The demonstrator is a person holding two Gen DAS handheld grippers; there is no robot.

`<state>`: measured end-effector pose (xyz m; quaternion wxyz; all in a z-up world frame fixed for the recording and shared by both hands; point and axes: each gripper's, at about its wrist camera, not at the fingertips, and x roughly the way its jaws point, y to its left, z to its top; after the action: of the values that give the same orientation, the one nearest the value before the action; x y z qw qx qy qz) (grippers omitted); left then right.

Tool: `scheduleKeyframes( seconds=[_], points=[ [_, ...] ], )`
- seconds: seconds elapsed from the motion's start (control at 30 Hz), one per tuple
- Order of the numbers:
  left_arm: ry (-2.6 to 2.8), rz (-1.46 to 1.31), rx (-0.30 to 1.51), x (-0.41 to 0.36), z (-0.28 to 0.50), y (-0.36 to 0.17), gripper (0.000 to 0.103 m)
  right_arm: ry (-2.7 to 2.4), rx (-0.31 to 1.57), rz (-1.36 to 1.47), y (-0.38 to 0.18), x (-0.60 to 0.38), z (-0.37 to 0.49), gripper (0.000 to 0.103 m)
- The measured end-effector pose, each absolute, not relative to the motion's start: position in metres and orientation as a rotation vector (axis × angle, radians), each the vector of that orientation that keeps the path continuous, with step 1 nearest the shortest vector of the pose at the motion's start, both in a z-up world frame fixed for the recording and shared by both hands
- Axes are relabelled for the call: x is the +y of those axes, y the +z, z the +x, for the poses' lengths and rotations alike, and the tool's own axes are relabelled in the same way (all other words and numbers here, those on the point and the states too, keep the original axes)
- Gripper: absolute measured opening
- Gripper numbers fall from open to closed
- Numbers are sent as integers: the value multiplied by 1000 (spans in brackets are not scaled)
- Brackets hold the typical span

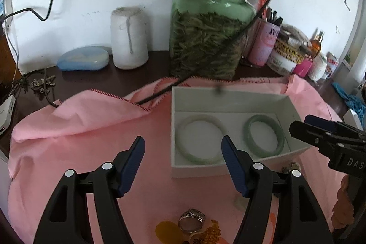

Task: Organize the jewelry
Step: 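Carry both bangles into the white box and open both tools, then withdraw both tools from the box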

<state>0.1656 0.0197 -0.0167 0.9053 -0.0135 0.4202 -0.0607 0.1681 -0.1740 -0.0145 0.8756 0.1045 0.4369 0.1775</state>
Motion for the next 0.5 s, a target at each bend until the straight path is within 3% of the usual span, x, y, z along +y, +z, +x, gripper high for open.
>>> scheduleKeyframes(
  seconds=[0.5],
  points=[
    [-110,-66,876,22,163,-20,79,438,985,275,-38,-166,177,70]
  ],
)
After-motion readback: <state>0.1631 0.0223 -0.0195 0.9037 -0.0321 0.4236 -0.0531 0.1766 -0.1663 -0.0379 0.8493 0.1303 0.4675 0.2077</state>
